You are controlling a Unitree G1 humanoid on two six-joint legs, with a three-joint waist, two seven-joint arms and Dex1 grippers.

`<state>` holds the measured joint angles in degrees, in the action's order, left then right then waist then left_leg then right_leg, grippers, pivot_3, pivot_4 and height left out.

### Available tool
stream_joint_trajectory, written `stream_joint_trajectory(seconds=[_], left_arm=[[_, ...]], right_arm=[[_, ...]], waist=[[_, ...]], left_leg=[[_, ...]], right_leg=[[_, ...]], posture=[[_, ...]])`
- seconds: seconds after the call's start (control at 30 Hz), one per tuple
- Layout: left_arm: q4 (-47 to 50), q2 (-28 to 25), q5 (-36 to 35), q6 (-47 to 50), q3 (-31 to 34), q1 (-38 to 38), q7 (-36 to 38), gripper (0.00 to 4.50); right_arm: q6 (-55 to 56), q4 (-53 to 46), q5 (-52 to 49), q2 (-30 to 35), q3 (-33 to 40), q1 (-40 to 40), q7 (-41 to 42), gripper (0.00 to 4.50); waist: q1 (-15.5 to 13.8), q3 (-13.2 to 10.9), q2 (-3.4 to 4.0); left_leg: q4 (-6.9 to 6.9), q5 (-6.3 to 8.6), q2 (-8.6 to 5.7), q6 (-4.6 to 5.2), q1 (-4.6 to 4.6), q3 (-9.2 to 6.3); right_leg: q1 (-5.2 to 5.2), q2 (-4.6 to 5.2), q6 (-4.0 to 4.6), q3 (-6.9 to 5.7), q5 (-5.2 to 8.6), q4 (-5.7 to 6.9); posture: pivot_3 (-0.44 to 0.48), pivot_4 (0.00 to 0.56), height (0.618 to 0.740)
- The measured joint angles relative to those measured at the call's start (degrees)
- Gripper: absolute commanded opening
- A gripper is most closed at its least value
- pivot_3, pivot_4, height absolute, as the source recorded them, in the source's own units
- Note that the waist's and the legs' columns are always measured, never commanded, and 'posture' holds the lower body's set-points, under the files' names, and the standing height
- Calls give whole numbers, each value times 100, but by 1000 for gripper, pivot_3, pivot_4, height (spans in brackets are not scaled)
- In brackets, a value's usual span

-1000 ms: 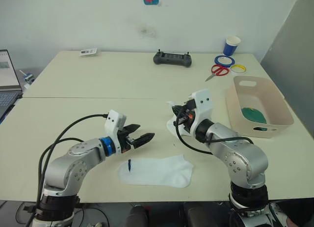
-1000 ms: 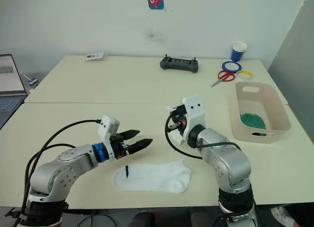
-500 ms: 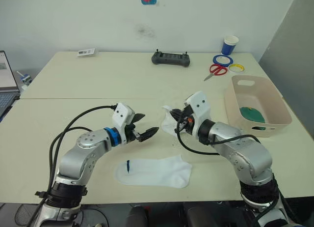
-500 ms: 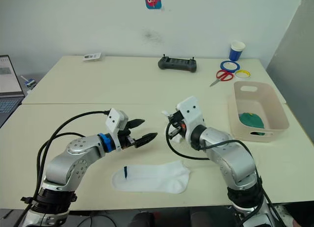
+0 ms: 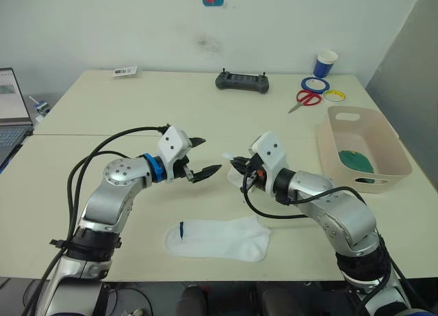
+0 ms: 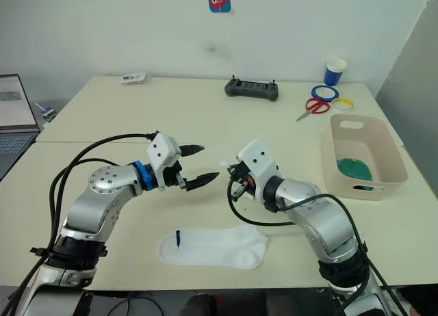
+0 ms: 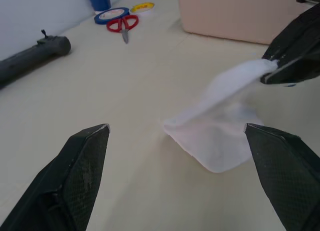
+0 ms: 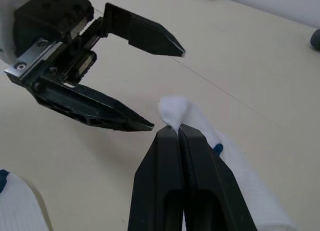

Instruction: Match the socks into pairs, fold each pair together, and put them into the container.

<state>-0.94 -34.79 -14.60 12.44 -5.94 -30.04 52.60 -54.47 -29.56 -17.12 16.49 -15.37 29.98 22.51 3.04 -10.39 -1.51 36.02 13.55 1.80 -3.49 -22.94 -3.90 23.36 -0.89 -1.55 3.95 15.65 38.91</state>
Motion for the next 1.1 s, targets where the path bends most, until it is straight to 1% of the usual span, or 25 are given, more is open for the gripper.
stream_joint_trajectory(seconds=[0.13,0.23,0.4,0.53,0.57,0.6,0.67,0.8,0.9,0.97,1.03,1.1], left_arm=[[-420,81,240,-527,-237,-179,306,4500],[-693,150,375,-686,-309,-300,393,3910],[-868,261,467,-762,-312,-441,444,2351],[-786,236,376,-601,-259,-326,542,2351],[-741,231,309,-484,-217,-241,556,2654],[-721,215,279,-408,-183,-182,555,2747],[-526,48,141,-116,-39,109,549,3222],[-108,-66,-146,605,290,668,387,4454],[29,-67,-309,992,469,760,192,4484],[34,-173,-468,1281,807,772,67,4484],[-36,-350,-564,1472,1020,789,55,4484],[-130,-524,-613,1611,1175,866,83,4484]], right_arm=[[-14,0,1,6,-13,16,53,23],[-27,0,3,13,-34,23,99,0],[-30,0,11,61,-80,32,119,0],[20,4,91,168,-154,36,108,0],[45,5,148,219,-158,39,105,0],[62,13,191,244,-158,46,102,0],[109,68,241,256,-135,109,96,0],[13,63,123,180,101,328,119,0],[-244,-41,-140,-1,322,572,123,0],[-510,-69,-387,-248,437,892,109,0],[-685,-50,-528,-547,577,1139,38,0],[-882,99,-701,-990,845,1393,-178,0]], waist=[[7,0,0],[9,0,0],[15,0,0],[27,0,0],[29,0,0],[27,0,0],[60,0,0],[43,-1,1],[31,-1,1],[30,-1,1],[42,-2,2],[58,-2,3]], left_leg=[[-1,0,1,1,0,-1],[0,0,1,1,-1,-1],[1,0,1,1,-1,-1],[1,0,1,1,0,-2],[1,0,1,1,0,-3],[1,0,1,1,0,-4],[0,0,3,1,1,-3],[1,0,3,1,-1,-10],[2,0,3,1,0,-11],[2,0,3,1,1,-14],[2,0,3,1,3,-14],[0,0,6,1,4,-14]], right_leg=[[1,-1,-1,-1,1,0],[1,-1,-1,-2,1,1],[0,-1,-2,-1,1,2],[0,-1,-2,-1,1,3],[0,-1,-2,-2,1,4],[0,-1,-2,-2,1,4],[2,-2,-1,1,1,6],[2,-2,-2,-5,1,7],[0,-2,-2,-8,1,7],[0,-2,-1,-10,1,8],[0,-2,-1,-10,1,9],[1,-2,-1,-11,1,11]], posture=[[0,150,740],[0,150,740],[0,150,740],[0,150,740],[0,150,740],[0,150,740],[0,150,740],[0,150,740],[0,150,740],[0,150,740],[0,150,740],[0,150,740]])
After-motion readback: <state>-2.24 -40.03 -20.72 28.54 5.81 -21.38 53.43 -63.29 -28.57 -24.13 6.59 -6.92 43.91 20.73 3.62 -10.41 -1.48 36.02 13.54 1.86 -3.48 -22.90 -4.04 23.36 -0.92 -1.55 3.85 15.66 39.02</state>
